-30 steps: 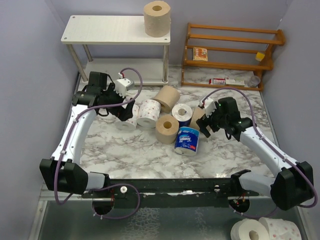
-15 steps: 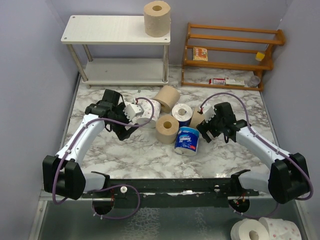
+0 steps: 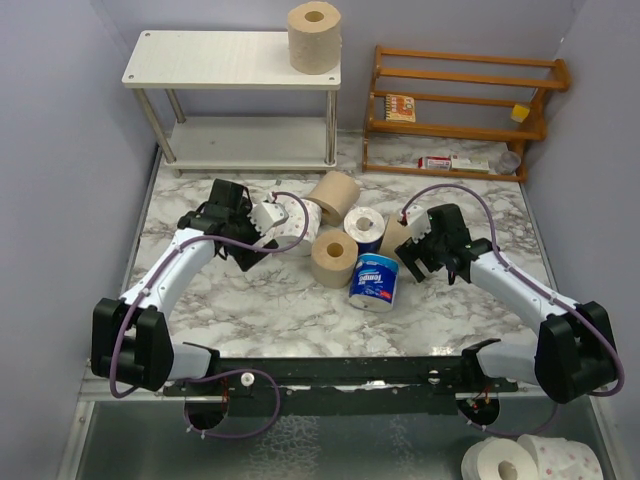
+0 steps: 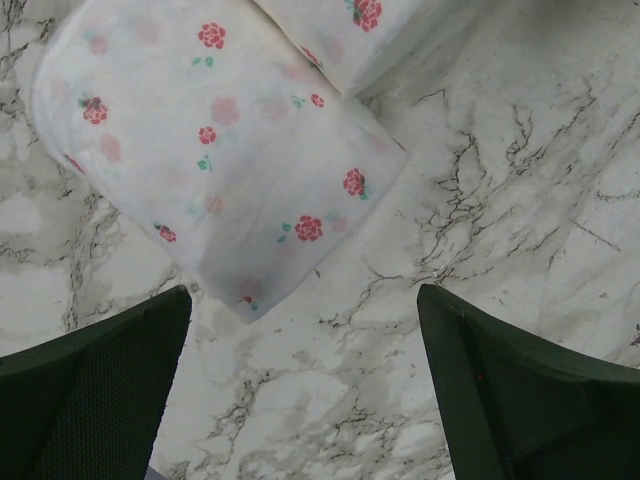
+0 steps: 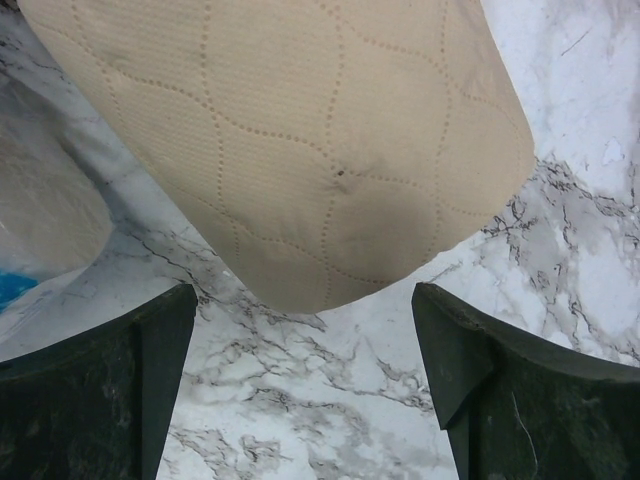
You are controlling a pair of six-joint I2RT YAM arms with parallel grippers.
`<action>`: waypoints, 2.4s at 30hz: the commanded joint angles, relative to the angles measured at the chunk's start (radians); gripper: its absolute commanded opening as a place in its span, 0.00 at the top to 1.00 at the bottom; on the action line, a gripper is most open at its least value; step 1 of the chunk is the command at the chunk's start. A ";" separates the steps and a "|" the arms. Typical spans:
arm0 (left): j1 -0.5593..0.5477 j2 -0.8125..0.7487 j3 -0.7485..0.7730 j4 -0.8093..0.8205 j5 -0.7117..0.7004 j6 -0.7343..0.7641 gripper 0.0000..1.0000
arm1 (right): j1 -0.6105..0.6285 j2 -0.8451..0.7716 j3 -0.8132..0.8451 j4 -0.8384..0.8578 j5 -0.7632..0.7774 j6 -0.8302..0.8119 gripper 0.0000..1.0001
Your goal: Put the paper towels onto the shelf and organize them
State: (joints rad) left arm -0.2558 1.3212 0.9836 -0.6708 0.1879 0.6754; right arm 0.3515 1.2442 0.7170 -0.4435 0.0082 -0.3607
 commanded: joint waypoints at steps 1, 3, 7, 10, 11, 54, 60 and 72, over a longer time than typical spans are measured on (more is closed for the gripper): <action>-0.005 0.000 -0.023 0.061 -0.024 -0.016 0.04 | -0.003 -0.010 0.015 0.040 0.051 0.011 0.10; -0.005 0.005 -0.035 0.084 -0.028 -0.025 0.07 | -0.003 -0.008 0.014 0.040 0.049 0.017 0.19; -0.005 0.016 -0.056 0.148 -0.052 -0.046 0.17 | -0.003 -0.006 0.016 0.036 0.039 0.014 0.31; -0.005 0.025 -0.073 0.178 -0.064 -0.050 0.23 | -0.003 -0.005 0.016 0.035 0.048 0.011 0.31; -0.005 0.028 -0.078 0.187 -0.068 -0.050 0.27 | -0.003 -0.006 0.015 0.038 0.058 0.012 0.30; 0.133 0.167 0.604 0.066 -0.115 -1.268 1.00 | -0.003 0.007 0.007 0.049 0.091 0.021 0.24; 0.159 0.227 0.552 0.145 -0.181 -1.628 1.00 | -0.003 0.038 0.010 0.051 0.100 0.020 0.24; 0.223 0.484 0.707 0.303 -0.152 -2.039 1.00 | -0.005 0.130 0.027 0.029 0.090 0.022 0.24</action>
State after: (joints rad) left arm -0.0647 1.7519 1.5509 -0.4767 0.0437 -1.1774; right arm 0.3515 1.3323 0.7170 -0.4191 0.0853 -0.3473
